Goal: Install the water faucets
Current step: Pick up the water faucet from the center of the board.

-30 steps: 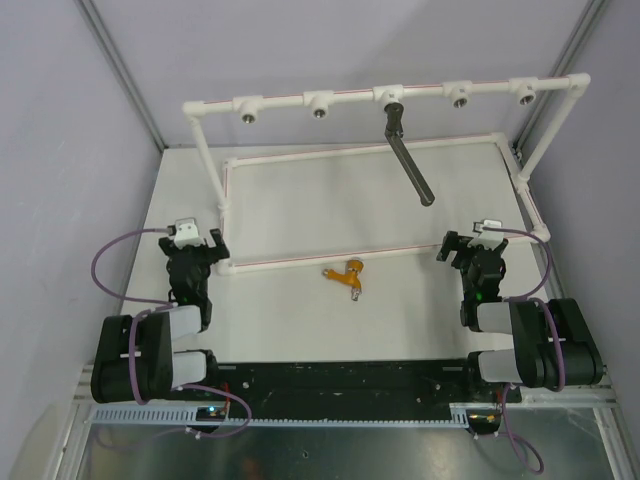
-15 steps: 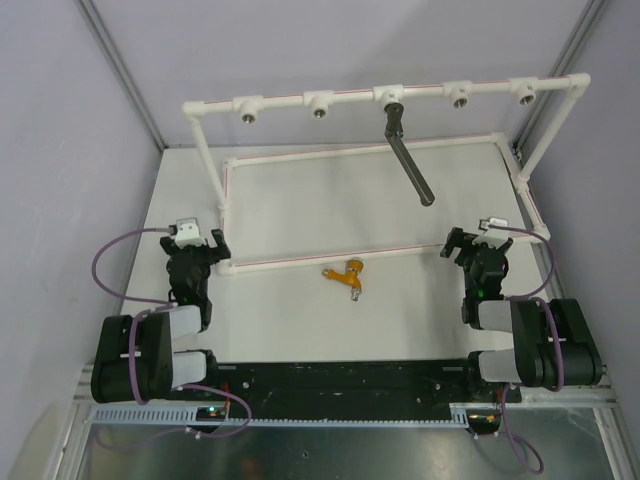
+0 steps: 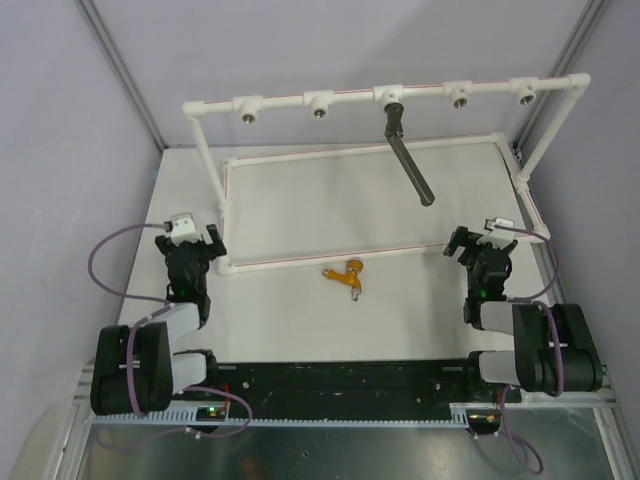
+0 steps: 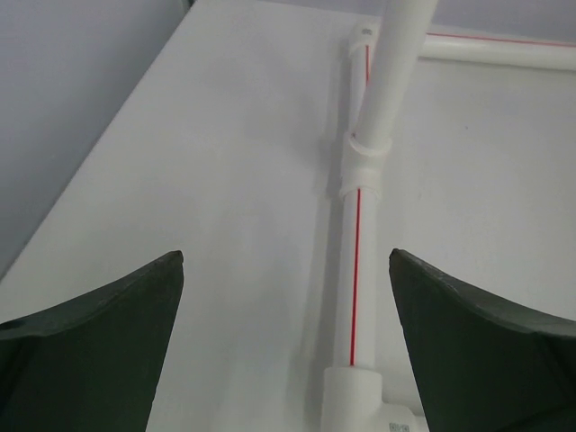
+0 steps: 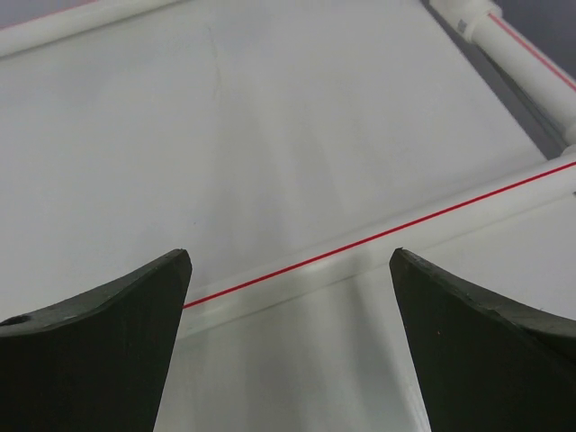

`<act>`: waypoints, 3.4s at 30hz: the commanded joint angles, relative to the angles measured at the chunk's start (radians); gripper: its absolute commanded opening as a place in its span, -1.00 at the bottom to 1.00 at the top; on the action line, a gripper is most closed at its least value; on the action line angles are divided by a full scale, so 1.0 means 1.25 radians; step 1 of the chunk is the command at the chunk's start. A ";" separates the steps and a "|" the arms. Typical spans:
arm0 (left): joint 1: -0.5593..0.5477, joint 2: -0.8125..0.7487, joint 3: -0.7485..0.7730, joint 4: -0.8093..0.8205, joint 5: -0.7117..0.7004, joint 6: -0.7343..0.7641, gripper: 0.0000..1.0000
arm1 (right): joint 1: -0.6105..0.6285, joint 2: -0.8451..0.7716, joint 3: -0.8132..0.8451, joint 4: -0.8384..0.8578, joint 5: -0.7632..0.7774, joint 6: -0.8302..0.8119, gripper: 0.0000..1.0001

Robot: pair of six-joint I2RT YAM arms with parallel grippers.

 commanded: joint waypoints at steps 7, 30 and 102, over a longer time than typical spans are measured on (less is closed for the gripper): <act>0.001 -0.199 0.294 -0.558 -0.132 -0.057 0.99 | 0.007 -0.193 0.093 -0.286 0.109 0.077 0.99; -0.135 -0.253 0.435 -0.845 0.100 -0.300 0.94 | 0.171 -0.402 0.193 -0.796 -0.356 0.310 0.96; -0.082 -0.138 0.455 -0.974 0.055 -0.459 0.93 | 0.724 0.247 0.664 -0.800 0.250 0.395 -1.00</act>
